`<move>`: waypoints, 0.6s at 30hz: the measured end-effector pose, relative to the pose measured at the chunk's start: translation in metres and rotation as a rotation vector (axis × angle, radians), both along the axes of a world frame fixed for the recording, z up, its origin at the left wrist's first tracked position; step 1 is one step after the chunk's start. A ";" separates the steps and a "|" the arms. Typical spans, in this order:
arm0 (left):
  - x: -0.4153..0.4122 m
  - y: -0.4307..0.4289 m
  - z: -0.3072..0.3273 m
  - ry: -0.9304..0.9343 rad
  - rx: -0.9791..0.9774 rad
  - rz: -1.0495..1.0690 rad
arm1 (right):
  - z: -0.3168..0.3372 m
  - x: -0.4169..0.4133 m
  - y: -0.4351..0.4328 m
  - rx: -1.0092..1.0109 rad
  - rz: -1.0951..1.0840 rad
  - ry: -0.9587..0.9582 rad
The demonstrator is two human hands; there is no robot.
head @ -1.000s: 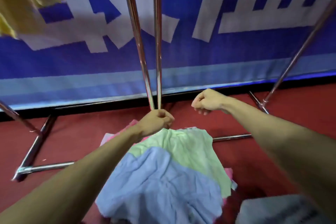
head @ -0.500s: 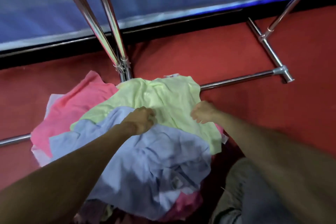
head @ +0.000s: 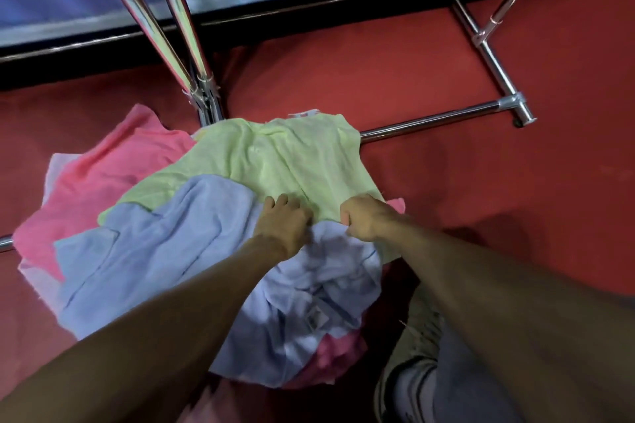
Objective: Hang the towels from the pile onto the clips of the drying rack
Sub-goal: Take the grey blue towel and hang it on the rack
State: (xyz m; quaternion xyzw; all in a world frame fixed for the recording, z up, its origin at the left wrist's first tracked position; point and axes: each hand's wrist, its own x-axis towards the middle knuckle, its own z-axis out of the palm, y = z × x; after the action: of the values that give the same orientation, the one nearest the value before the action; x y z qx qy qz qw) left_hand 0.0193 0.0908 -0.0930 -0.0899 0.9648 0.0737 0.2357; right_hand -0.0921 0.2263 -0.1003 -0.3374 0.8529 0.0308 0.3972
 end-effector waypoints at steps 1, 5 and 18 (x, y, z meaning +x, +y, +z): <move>-0.001 -0.002 0.006 0.047 0.068 0.058 | 0.004 -0.001 -0.001 -0.013 -0.017 -0.012; -0.005 -0.018 0.052 0.125 0.840 0.501 | 0.042 -0.006 -0.012 -0.106 -0.073 -0.139; 0.054 -0.094 0.278 0.775 1.081 0.793 | 0.236 0.019 -0.085 -0.503 -0.013 -0.184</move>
State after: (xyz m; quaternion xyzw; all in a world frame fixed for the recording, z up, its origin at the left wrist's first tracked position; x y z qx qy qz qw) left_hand 0.0736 -0.0030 0.1851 -0.2688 0.7042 0.6394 -0.1514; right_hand -0.0734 0.1417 0.1354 -0.4214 0.7962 -0.2155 0.3768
